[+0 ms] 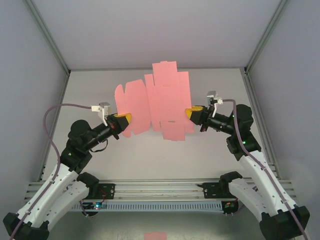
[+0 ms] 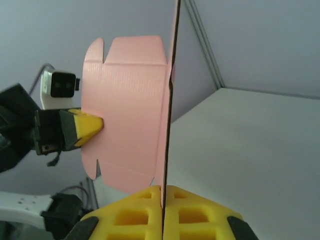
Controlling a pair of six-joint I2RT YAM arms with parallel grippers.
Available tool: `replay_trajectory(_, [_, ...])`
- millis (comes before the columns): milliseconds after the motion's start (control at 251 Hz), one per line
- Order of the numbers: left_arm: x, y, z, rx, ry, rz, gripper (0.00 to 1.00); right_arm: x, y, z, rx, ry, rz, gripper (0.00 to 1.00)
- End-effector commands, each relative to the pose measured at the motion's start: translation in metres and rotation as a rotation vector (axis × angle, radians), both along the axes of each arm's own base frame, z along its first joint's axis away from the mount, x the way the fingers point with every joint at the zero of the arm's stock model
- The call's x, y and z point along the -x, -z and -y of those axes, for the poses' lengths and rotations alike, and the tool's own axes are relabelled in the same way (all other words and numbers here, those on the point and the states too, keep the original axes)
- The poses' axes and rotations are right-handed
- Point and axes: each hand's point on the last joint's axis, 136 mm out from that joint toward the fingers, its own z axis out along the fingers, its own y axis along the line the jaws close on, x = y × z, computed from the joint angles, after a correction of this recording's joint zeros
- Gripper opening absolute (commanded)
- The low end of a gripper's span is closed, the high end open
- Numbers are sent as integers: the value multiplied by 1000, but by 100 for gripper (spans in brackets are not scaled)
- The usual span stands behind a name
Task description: Assemble paper box
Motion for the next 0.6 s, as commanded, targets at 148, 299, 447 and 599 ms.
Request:
replay_trajectory(148, [23,0,13,19,129,0,0,-43,39,20,480,376,61,0])
replay_trajectory(299, [18,16,8,24,83,-50,0,-69,38,41,792,660,180,0])
replay_trajectory(447, [7,45,3,33,12,-141,0,-91,25,38,944,787,319,0])
replay_trajectory(599, [-6,89,-13,4,-122,-287,9,-101,25,16,1104,745,460,0])
